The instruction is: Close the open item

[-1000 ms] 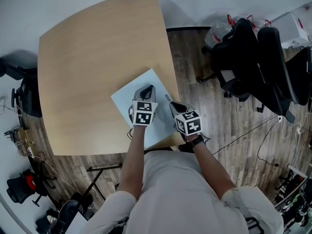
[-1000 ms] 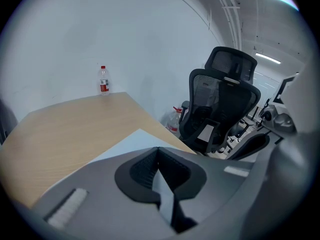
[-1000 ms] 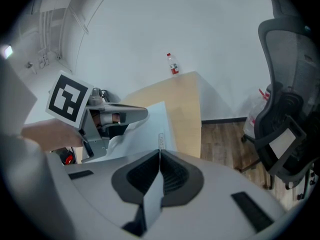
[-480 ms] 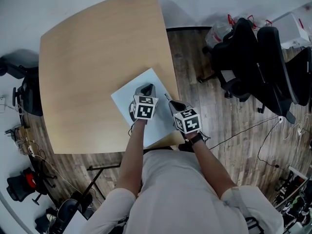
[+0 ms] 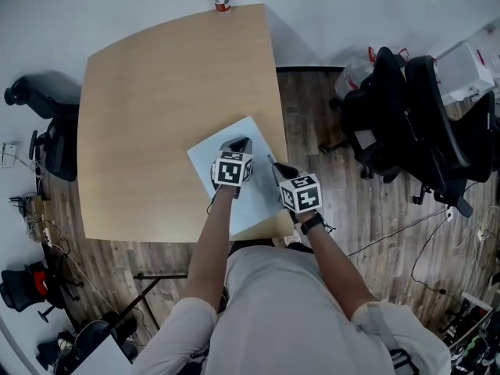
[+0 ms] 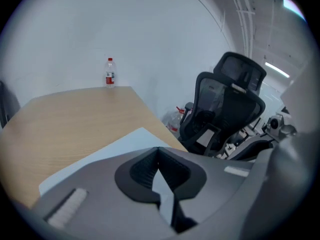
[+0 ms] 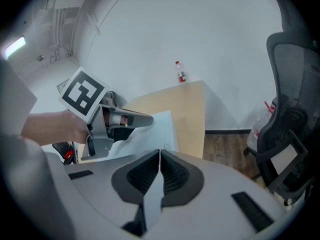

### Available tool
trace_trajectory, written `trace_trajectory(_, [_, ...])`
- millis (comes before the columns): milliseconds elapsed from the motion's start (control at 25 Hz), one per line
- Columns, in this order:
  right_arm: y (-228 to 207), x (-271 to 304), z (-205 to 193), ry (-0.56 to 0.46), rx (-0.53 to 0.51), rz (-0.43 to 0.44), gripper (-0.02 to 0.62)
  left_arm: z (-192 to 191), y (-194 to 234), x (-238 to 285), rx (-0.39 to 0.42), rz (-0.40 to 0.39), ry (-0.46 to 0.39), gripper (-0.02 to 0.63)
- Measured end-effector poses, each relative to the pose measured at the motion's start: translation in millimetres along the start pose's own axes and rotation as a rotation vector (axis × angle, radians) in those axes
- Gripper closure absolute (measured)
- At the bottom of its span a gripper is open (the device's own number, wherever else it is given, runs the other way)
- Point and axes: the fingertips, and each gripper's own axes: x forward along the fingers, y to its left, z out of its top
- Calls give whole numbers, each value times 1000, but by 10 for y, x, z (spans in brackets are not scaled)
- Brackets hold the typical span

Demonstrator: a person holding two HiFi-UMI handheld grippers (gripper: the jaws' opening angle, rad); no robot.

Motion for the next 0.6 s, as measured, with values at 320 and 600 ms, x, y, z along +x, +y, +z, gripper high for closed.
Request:
trace_trajectory(320, [151, -522, 486, -160, -82, 8, 578, 253, -132, -791, -51, 102, -210, 597])
trace_trajectory(600, [418, -937, 748, -272, -182, 21, 578, 252, -260, -1483, -70, 193, -336, 597])
